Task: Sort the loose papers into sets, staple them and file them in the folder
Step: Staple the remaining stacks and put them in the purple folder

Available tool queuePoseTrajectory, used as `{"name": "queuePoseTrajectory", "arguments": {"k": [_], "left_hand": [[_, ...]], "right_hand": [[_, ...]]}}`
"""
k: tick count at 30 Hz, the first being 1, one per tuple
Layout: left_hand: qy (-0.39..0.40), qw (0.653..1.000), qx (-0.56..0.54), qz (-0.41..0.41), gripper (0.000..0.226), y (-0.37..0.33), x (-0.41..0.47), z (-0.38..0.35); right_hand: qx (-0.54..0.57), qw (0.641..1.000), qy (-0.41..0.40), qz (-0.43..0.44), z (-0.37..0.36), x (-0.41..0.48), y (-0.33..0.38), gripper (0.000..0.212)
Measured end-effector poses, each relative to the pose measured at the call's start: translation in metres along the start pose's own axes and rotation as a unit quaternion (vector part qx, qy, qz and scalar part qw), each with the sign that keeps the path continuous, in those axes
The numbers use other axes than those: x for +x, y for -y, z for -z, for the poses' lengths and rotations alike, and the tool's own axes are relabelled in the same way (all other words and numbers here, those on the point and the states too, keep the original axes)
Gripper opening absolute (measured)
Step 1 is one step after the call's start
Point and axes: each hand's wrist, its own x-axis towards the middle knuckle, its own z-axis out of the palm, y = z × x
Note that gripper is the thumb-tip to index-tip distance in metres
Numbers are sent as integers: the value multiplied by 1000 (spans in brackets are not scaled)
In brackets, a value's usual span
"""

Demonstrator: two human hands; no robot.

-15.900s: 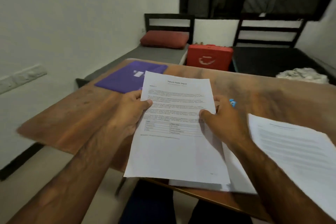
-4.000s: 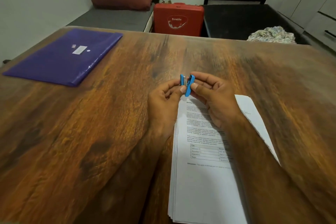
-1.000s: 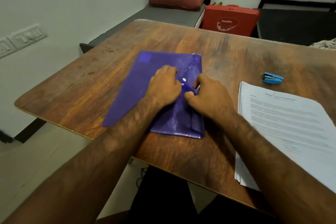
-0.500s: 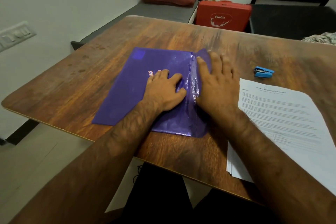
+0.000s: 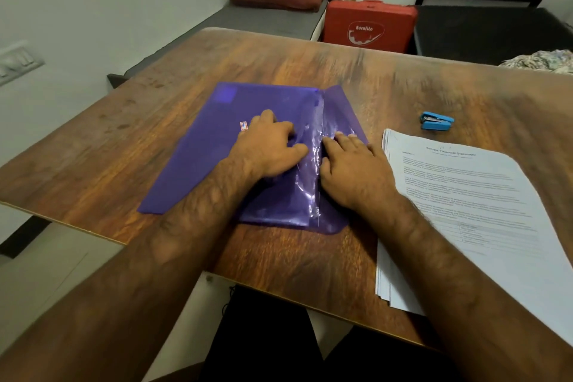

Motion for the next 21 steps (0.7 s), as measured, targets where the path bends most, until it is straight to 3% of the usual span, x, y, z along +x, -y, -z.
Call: {"name": "queuePoseTrajectory", "arguments": {"k": [3, 6, 7, 10, 13, 15, 21], "left_hand": [[-11, 1000, 13, -25, 51, -3, 2, 8], [-20, 998, 5, -59, 58, -6, 1, 13], [-22, 997, 20, -68, 51, -6, 2, 14], [-26, 995, 67, -69, 21, -1, 3, 15], [-48, 997, 29, -57, 11, -1, 3, 13], [-48, 997, 15, -57, 12, -3, 4, 17], [-30, 994, 87, -67, 23, -18, 1, 10]], "right_hand": [[-31, 999, 19, 3, 8, 8, 14, 56], [-14, 999, 11, 45, 7, 8, 27, 44], [-1, 999, 2, 51, 6, 6, 29, 43], [45, 997, 40, 37, 5, 3, 31, 67], [34, 994, 91, 49, 3, -3, 39, 96], [33, 993, 105, 43, 2, -3, 46, 100], [68, 996, 59, -2, -5, 3, 53, 74]]}}
